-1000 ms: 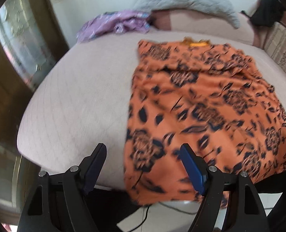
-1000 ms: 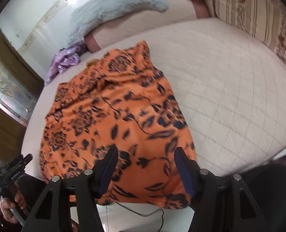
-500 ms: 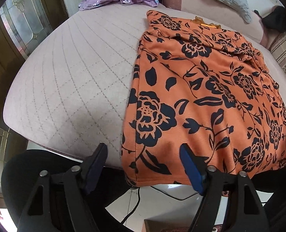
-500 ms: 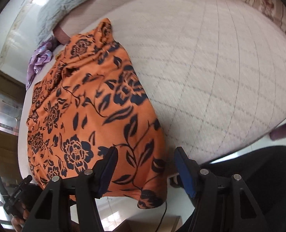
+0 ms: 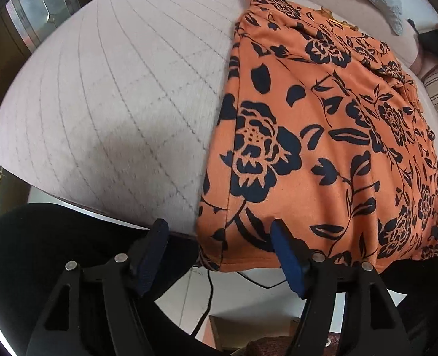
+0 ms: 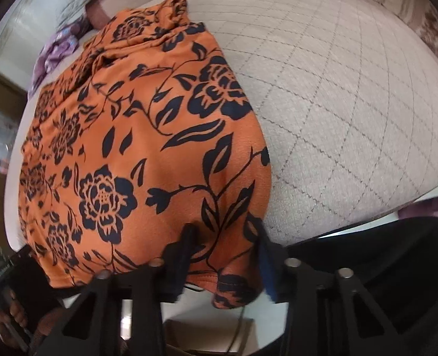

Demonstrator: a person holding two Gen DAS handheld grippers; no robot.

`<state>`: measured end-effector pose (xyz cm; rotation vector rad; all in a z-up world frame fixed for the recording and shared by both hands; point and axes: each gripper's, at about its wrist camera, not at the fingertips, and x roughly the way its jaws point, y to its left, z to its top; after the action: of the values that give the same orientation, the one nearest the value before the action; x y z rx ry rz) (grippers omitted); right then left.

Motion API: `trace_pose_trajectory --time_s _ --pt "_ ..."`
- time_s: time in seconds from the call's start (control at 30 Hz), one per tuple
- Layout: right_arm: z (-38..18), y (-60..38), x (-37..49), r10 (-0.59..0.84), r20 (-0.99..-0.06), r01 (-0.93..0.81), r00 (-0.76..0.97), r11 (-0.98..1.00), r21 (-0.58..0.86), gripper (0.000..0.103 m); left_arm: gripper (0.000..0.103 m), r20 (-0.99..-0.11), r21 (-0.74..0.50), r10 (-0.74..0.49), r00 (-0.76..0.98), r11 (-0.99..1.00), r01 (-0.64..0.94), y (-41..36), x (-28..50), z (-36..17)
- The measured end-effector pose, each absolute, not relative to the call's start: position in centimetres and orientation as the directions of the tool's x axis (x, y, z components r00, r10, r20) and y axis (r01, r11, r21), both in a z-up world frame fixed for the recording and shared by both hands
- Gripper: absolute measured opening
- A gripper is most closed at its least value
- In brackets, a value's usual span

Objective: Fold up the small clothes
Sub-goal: 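Grasp the dress hem with both grippers and lift it toward the collar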

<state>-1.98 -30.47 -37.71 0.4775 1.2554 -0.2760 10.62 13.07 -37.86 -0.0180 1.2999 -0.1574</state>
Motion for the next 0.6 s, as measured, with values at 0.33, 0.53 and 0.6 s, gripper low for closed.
trace_pose_trajectory --time_s 0.33,0.53,0.6 --pt "-37.8 -31.9 -1.1 0.081 -0.961 0.418 0.266 0.889 0.19 0.033 0.007 -0.93 -0.208 -0.246 0.272 0.965 0.162 12.5 10.2 -37.5" --pt "-34.3 -31.5 -0.8 0.147 -0.917 0.358 0.371 0.889 0.287 0.009 0.006 -0.893 -0.267 -0.332 0.304 0.934 0.236 11.9 10.6 -34.2" --pt "-32.6 -31.9 -0.4 0.174 -0.893 0.337 0.415 0.882 0.329 0.009 0.006 -0.876 -0.292 -0.366 0.314 0.921 0.256 11.8 11.0 -32.8"
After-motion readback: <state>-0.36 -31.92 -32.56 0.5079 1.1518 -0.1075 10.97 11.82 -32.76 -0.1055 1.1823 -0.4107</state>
